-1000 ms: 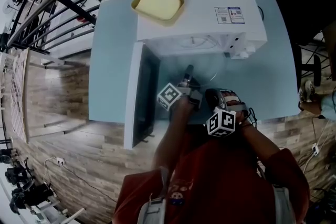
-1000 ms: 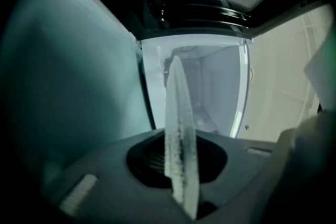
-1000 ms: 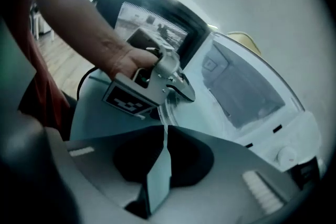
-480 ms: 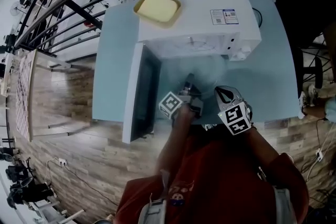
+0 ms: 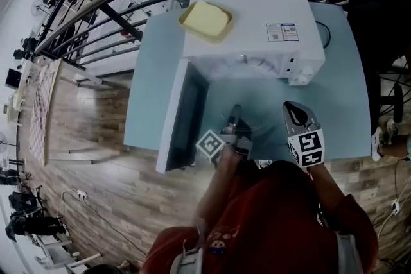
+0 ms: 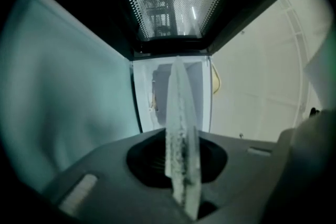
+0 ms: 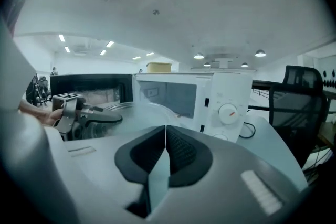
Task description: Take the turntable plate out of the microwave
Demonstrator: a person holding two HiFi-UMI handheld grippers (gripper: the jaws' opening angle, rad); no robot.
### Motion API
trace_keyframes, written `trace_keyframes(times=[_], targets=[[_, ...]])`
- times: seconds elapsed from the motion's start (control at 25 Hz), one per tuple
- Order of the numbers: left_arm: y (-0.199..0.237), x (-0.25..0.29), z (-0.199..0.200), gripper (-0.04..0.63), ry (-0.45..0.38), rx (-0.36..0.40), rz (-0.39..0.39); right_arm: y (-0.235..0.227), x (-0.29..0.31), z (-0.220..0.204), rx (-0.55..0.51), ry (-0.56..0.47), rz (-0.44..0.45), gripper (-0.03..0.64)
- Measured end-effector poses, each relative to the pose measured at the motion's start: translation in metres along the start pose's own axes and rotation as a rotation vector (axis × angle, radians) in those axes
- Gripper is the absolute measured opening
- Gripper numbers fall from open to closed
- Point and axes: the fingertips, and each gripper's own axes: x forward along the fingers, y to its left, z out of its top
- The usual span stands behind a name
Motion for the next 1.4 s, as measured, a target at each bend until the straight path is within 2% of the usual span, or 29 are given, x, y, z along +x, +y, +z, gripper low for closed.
trace_keyframes(times=[0.2,0.64,0.8,1.04,1.4], targets=[[-0.029,-0.012,0.002,0.021,-0.012,0.015,-0.019,-0.016,-0.006,0.026,0.031,-0.111,-0.033,0.005],[-0.087,-0.026,0.002,0.021,-0.039,0.049,-0.066,-0.032,-0.032,0.082,0.087,-0.266,-0.085,0.005],[-0.097,-0.026,0.004,0.022,-0.043,0.083,-0.071,-0.032,-0.035,0.088,0.074,-0.284,-0.094,0.005],[-0.104,-0.023,0.006,0.022,-0.049,0.065,-0.099,-0.035,-0.035,0.086,0.07,-0.28,-0.097,0.005],[-0.108,-0.02,0.004,0.021,-0.04,0.064,-0.1,-0.037,-0.036,0.087,0.073,-0.28,-0.105,0.005]])
